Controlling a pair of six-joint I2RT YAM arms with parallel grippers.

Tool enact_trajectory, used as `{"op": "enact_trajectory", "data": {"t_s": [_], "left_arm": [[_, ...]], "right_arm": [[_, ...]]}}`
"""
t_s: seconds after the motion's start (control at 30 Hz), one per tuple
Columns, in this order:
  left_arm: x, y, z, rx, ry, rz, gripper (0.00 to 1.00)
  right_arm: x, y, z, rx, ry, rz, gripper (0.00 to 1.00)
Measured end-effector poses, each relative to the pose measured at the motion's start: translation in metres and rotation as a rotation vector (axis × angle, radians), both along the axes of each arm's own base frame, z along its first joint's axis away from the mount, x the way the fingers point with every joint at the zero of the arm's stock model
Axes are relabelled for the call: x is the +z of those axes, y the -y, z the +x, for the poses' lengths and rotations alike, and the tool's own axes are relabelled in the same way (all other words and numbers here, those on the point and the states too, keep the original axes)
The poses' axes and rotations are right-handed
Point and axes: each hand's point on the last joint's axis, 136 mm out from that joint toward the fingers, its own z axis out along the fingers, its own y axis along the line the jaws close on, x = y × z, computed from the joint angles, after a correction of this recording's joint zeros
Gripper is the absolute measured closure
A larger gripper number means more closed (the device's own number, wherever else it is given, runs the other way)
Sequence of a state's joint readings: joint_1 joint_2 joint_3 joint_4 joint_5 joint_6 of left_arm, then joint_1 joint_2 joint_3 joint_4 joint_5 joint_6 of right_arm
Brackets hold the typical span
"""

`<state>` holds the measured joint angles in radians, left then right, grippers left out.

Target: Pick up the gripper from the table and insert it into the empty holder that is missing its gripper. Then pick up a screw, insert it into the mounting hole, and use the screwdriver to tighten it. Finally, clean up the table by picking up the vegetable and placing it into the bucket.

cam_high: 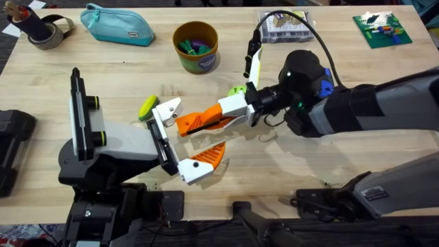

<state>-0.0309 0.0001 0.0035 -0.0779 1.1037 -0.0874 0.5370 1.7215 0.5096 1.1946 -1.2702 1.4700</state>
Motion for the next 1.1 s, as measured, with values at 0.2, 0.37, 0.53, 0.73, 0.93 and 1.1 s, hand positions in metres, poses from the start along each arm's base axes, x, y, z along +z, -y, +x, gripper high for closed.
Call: {"op": "enact_trajectory", "data": {"t_s": [0.2,0.37,0.53,0.73,0.93,1.1], "left_arm": [[-0.002,-0.001,0.001,0.007,-0.012,0.001,0.013],[-0.002,0.001,-0.003,-0.020,-0.017,-0.001,0.013],[-0.005,0.004,-0.011,-0.064,-0.043,-0.006,0.013],[-0.005,0.007,-0.019,-0.111,-0.048,-0.008,0.013],[-0.005,0.010,-0.030,-0.179,0.011,0.012,0.013],[-0.005,0.011,-0.034,-0.207,0.054,0.023,0.013]], "right_arm": [[-0.002,0.001,-0.003,0.019,-0.018,-0.007,0.980],[0.001,0.006,-0.005,0.045,-0.007,0.005,0.980],[0.016,0.013,-0.003,0.056,0.067,0.055,0.980],[0.038,0.019,-0.009,0.079,0.126,0.096,0.980],[0.032,0.025,-0.020,0.080,0.075,0.076,0.980],[0.020,0.036,-0.030,0.061,0.036,0.060,0.980]]}}
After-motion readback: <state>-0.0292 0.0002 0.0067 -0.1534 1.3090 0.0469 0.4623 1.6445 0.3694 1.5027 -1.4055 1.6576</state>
